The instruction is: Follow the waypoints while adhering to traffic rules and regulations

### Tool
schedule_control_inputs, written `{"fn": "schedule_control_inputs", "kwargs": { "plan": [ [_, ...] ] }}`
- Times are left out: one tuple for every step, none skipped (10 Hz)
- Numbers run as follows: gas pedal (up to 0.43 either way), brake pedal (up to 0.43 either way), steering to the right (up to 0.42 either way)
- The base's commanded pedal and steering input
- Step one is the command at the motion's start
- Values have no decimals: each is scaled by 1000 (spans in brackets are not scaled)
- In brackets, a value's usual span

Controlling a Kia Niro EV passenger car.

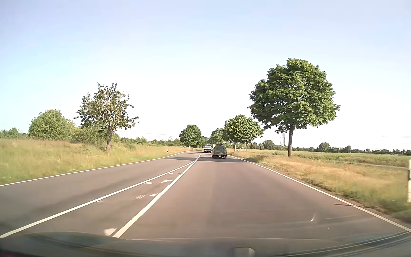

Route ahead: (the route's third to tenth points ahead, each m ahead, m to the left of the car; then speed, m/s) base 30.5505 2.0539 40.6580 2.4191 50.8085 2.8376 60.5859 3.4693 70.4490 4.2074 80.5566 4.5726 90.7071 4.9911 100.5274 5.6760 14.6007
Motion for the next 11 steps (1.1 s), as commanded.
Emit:
{"fn": "schedule_control_inputs", "kwargs": {
  "plan": [
    [189, 30, -6],
    [189, 30, -6],
    [189, 30, -5],
    [189, 30, -5],
    [189, 30, -4],
    [189, 30, -4],
    [189, 30, -4],
    [189, 30, -3],
    [189, 30, -4],
    [189, 30, -4],
    [189, 30, -3]
  ]
}}
